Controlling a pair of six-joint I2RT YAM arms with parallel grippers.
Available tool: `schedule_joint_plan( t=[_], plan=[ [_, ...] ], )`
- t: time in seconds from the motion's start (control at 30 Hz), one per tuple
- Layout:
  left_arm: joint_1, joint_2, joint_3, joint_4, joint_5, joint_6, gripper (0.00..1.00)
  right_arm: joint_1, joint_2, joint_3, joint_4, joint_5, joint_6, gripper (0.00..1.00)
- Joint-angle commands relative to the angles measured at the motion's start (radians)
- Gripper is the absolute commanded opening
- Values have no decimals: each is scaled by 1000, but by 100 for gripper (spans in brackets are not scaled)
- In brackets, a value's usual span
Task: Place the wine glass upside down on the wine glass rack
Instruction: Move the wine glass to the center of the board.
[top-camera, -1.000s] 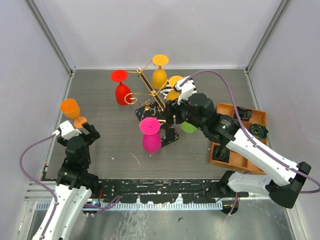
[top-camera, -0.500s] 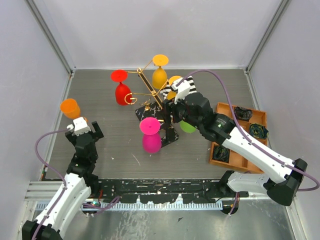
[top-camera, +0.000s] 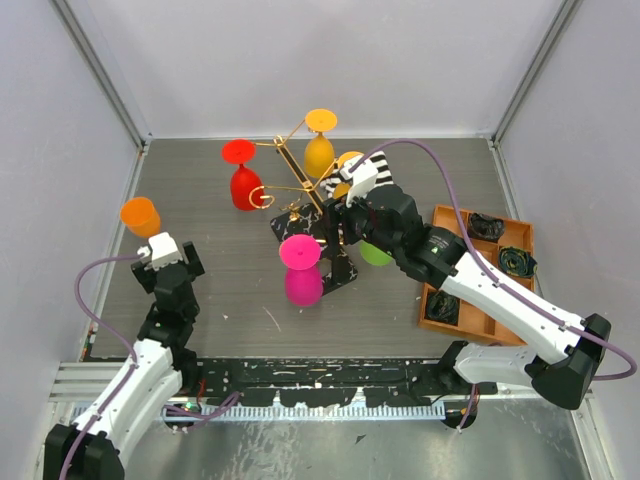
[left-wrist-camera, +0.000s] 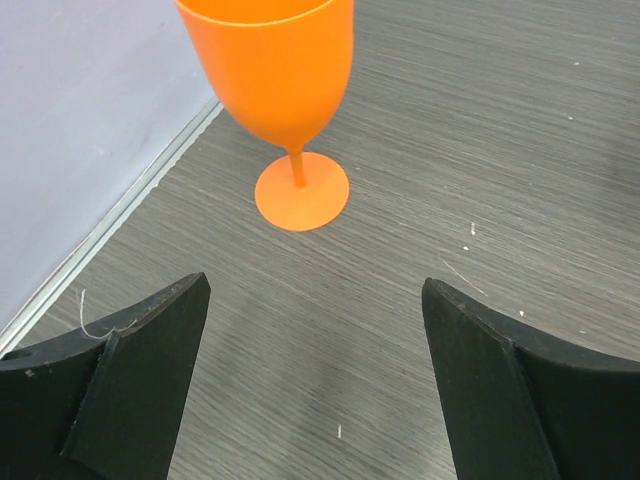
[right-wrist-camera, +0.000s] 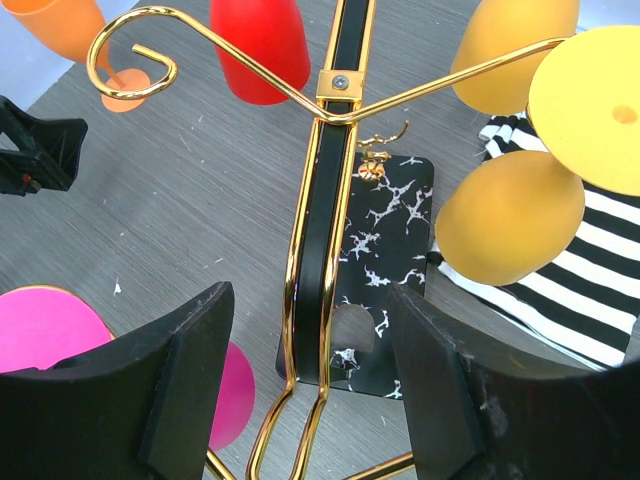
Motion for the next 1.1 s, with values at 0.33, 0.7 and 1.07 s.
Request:
schedule_joint_plan(
  t=[0.33,0.7,1.07],
  plan=[
    [151,140,9,74,19,-112,95,-4,4,-32,-55,16,3,69],
    [250,310,68,134,96,-111,97,-3,13,-32,-49,15,2,69],
    [294,390,99,170,162,-108,97,-4,8,-38,-48,26,-3,69]
  ],
)
